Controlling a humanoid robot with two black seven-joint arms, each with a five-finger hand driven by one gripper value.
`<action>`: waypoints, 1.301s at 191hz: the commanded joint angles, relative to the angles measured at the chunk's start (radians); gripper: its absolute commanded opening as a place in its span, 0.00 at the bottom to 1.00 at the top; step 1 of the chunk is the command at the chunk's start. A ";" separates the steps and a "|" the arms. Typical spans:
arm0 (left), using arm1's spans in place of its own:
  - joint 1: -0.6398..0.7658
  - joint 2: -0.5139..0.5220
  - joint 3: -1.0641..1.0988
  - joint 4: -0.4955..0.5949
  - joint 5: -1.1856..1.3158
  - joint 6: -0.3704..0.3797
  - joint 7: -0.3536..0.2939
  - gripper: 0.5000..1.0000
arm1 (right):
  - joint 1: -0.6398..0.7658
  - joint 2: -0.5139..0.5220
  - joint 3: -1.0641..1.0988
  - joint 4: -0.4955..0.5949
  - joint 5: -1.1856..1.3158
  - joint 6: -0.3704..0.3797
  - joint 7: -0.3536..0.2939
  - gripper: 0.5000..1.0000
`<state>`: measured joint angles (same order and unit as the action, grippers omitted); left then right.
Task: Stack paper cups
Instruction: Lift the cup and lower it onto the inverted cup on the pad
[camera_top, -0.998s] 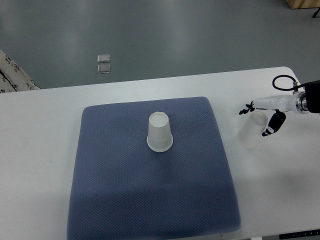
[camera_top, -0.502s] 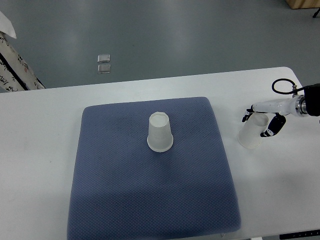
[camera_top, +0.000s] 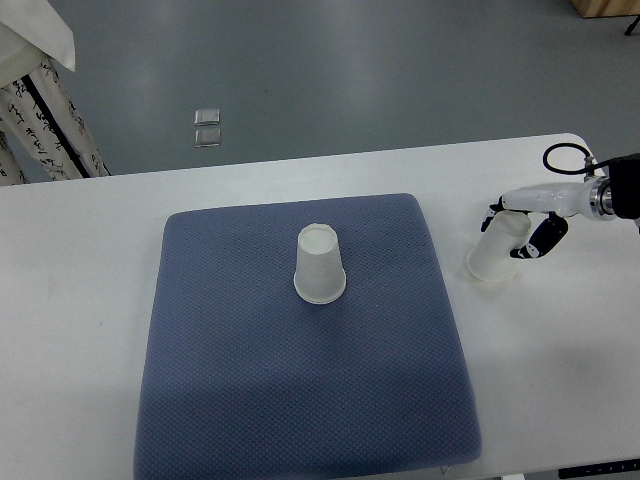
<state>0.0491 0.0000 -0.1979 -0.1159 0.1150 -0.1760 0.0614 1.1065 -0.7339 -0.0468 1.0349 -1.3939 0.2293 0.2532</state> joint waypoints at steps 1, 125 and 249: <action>0.000 0.000 0.000 0.001 0.000 0.001 0.000 1.00 | 0.053 -0.004 0.001 0.010 0.032 0.013 0.028 0.23; 0.000 0.000 0.000 -0.001 0.000 0.000 0.000 1.00 | 0.383 0.278 0.004 0.062 0.112 0.229 0.058 0.28; 0.000 0.000 0.000 0.001 0.000 0.000 0.000 1.00 | 0.381 0.380 0.002 0.045 0.107 0.254 0.048 0.28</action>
<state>0.0492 0.0000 -0.1979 -0.1157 0.1151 -0.1758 0.0614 1.4984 -0.3640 -0.0444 1.0838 -1.2849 0.4900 0.3028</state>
